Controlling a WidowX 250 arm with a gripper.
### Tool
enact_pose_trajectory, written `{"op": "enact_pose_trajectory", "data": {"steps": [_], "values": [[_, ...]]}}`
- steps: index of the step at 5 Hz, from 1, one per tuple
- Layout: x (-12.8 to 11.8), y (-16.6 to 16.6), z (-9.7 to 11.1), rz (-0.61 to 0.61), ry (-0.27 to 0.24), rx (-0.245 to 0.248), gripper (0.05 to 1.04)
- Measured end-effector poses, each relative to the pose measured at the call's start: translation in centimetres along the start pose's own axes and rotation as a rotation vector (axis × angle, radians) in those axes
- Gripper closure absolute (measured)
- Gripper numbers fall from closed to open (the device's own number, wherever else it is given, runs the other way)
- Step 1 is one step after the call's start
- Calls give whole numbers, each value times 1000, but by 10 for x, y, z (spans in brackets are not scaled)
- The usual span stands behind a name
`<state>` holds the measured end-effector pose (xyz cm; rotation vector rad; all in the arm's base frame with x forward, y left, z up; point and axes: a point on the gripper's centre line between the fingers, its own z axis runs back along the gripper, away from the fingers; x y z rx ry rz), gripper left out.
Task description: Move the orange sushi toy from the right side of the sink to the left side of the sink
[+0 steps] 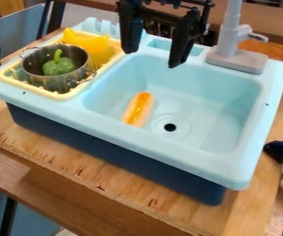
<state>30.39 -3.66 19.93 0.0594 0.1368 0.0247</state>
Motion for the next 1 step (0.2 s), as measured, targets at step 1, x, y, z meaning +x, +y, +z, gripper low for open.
{"op": "enact_pose_trajectory", "data": {"steps": [1], "values": [[0, 0, 0, 0, 0, 0, 83]]}}
